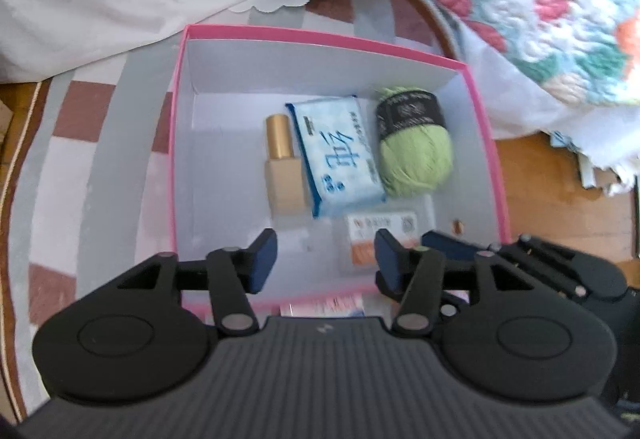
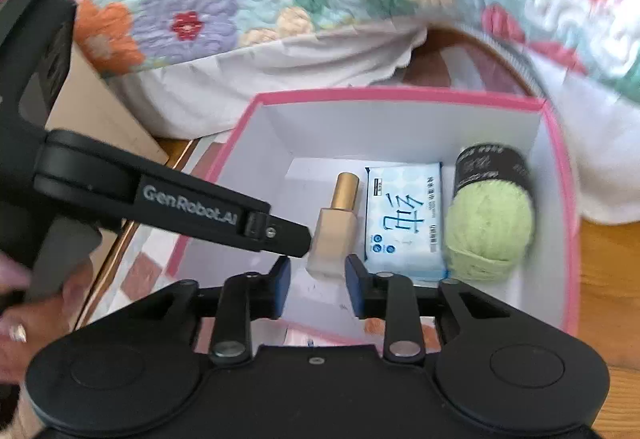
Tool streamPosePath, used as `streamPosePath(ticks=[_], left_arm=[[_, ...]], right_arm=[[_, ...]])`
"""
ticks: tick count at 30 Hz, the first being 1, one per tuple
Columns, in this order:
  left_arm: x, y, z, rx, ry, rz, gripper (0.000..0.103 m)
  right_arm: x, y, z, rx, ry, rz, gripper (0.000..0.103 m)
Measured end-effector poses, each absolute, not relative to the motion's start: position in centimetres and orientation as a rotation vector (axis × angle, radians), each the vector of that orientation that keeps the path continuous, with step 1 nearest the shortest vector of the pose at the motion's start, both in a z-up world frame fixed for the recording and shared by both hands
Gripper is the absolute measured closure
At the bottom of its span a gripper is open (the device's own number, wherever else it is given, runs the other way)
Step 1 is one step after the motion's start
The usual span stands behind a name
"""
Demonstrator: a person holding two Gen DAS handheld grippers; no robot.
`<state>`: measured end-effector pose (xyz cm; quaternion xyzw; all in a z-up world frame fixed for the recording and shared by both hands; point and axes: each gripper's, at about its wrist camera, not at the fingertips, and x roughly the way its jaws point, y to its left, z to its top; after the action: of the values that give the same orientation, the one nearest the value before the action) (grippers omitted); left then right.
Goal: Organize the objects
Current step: 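Lift the left tool out of the box toward the white tissue pack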
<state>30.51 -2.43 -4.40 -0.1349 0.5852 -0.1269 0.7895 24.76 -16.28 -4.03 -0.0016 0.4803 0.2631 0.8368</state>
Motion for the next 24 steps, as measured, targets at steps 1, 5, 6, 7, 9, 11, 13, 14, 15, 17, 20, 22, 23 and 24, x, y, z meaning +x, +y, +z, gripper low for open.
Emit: streamPosePath(ticks=[1,5,6,7,9,11,13,14,15,17,20,22,23,24], left_arm=[[29.8,-2.2,-3.5,-0.281,1.251,-0.282,0.042],[26.7,-1.6,-0.3,-0.232,1.198,-0.302,0.038],[26.0,-1.4,0.4,-0.222,1.193,-0.307,0.038],[25.3,-1.3,1.2,-0.213,1.190,-0.314,0.038],[24.1,-1.1,2.5,-0.205,1.180,-0.331,0.038],[22.7,-0.9,3.9,-0.188,1.160,-0.344,0.036],[21.3,-0.7,5.1,-0.163,1.139,-0.348,0.031],[20.7,-0.6,5.5,-0.154,1.131,-0.352,0.030],[20.0,-0.5,5.9,-0.144,1.124,-0.358,0.028],[18.5,-0.3,6.6,-0.103,1.106,-0.376,0.023],[16.4,0.2,7.1,-0.054,1.077,-0.398,0.020],[15.2,0.7,7.1,-0.067,1.082,-0.411,0.019],[14.7,1.0,7.1,-0.077,1.085,-0.422,0.017],[14.2,1.2,7.0,-0.087,1.086,-0.434,0.015]], right_arm=[[24.0,-16.6,-3.2,-0.026,1.011,0.554,0.058],[21.5,-17.4,-0.3,-0.058,0.984,0.569,0.054],[20.5,-17.5,0.7,-0.060,0.974,0.578,0.052],[19.9,-17.6,1.4,-0.067,0.962,0.577,0.051],[18.6,-17.7,2.5,-0.105,0.925,0.554,0.047],[16.9,-18.1,3.7,-0.124,0.870,0.527,0.044],[15.5,-18.7,4.8,-0.110,0.841,0.519,0.041],[14.8,-19.1,5.3,-0.093,0.825,0.517,0.037],[14.2,-19.4,5.8,-0.079,0.812,0.514,0.034],[12.7,-19.9,6.6,-0.067,0.792,0.511,0.031],[11.1,-20.3,7.0,-0.083,0.791,0.503,0.024],[10.1,-20.9,7.3,-0.073,0.813,0.499,0.022],[9.7,-21.1,7.3,-0.069,0.821,0.494,0.020],[9.3,-21.4,7.4,-0.064,0.827,0.490,0.015]])
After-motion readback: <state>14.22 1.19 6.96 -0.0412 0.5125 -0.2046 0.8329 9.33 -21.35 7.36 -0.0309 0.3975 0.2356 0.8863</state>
